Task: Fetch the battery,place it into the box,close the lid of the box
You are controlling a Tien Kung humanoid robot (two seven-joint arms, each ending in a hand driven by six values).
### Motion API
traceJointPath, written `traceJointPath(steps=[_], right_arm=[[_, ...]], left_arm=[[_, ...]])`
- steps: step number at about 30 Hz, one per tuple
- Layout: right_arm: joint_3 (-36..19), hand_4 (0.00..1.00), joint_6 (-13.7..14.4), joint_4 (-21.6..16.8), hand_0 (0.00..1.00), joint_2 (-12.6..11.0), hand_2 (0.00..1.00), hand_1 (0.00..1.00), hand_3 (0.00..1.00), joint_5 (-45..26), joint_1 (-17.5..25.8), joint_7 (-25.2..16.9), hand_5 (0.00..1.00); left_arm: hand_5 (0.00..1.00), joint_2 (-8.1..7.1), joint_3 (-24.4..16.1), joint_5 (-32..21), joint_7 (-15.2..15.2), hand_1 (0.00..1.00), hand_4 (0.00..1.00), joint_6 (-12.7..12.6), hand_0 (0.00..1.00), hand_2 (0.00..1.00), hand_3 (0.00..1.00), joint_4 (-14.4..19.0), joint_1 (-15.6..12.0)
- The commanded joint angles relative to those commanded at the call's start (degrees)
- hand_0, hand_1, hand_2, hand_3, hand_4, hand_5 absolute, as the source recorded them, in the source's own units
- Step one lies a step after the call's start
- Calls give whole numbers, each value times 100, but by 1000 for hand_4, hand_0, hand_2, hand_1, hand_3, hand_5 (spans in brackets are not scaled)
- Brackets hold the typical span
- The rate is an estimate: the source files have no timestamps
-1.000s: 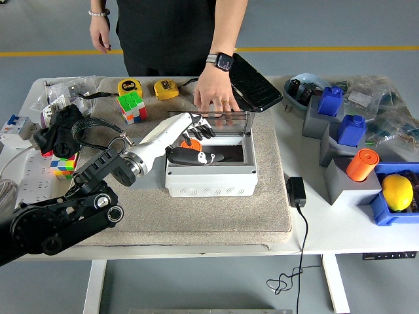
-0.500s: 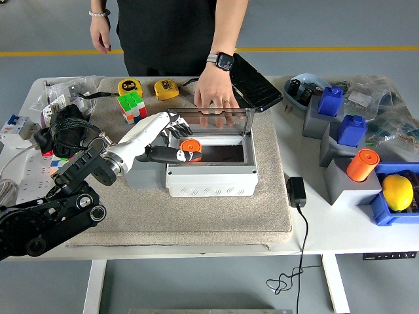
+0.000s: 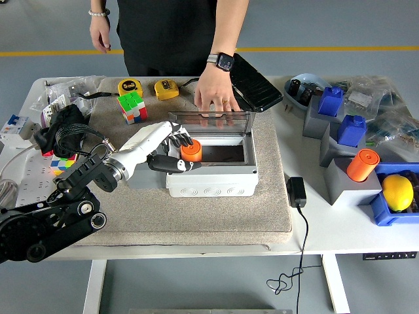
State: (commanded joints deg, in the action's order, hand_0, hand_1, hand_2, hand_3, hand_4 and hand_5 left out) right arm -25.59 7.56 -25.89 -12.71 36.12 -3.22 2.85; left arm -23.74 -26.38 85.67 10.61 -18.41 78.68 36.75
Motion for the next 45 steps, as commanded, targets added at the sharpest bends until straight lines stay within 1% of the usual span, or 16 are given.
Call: traceJointPath(steps=[5,13,16,22,25,29,31,32,33,35,37,38,39,40,44,45], right_arm=[[5,934,1,-2,618,-3,663,651,566,-1,1,0,445],[47,935,2,-9,618,-8,663,651,567,-9,-19,-3,445],[65,935,1,-11,615,-11,663,651,567,-11,-19,-3,445],[79,935,-2,-6,617,-15,663,651,567,-11,-5,-1,445],[70,935,-1,-11,617,-16,663,651,567,-4,0,-3,445],[30,935,0,-29,618,-18,661,651,567,28,-4,-3,445],[20,935,-4,-32,618,-15,661,651,567,34,2,-3,445],[17,935,-4,-29,618,-12,661,651,567,33,5,-3,445],[15,935,-4,-26,617,-9,662,651,567,32,8,-3,444],[10,935,-7,-25,617,-6,662,651,567,34,13,-2,444],[10,935,-7,-25,617,-4,662,651,567,33,16,-3,444],[14,935,-7,-25,617,-4,662,651,567,32,15,-3,444],[15,934,-7,-25,617,-3,663,652,567,31,14,-3,443],[14,934,-6,-26,617,-2,663,652,567,30,13,-4,443],[2,934,-3,-51,617,2,663,652,567,33,8,-7,443],[6,933,-5,-55,617,2,662,652,565,35,8,-7,443]], left_arm=[[435,99,75,-30,-2,571,947,-8,368,573,544,21,88],[435,344,248,-29,24,571,946,3,368,573,544,10,290],[435,412,289,-55,23,571,947,3,369,574,545,-9,345],[435,509,427,-126,11,572,946,2,369,574,546,-40,413],[435,530,408,-128,-2,572,946,-2,369,574,546,4,406],[436,442,192,-142,-41,572,946,-42,369,574,546,241,380],[436,374,37,-172,-106,572,946,-99,369,574,546,430,354],[436,343,-46,-193,-155,572,946,-143,369,574,546,529,344],[435,325,-111,-217,-197,555,947,-182,346,569,545,600,338],[435,291,-291,-254,-297,555,947,-286,346,569,545,775,340],[435,287,-464,-241,-384,555,947,-393,346,569,545,876,376],[435,297,-521,-223,-399,555,947,-424,346,569,545,878,400],[437,312,-563,-202,-408,572,947,-449,381,576,551,857,427],[437,325,-589,-184,-411,572,947,-466,381,576,551,831,451],[437,453,-673,101,-234,572,947,-422,381,576,551,492,643],[444,490,-673,167,-160,671,952,-381,655,619,596,388,708]])
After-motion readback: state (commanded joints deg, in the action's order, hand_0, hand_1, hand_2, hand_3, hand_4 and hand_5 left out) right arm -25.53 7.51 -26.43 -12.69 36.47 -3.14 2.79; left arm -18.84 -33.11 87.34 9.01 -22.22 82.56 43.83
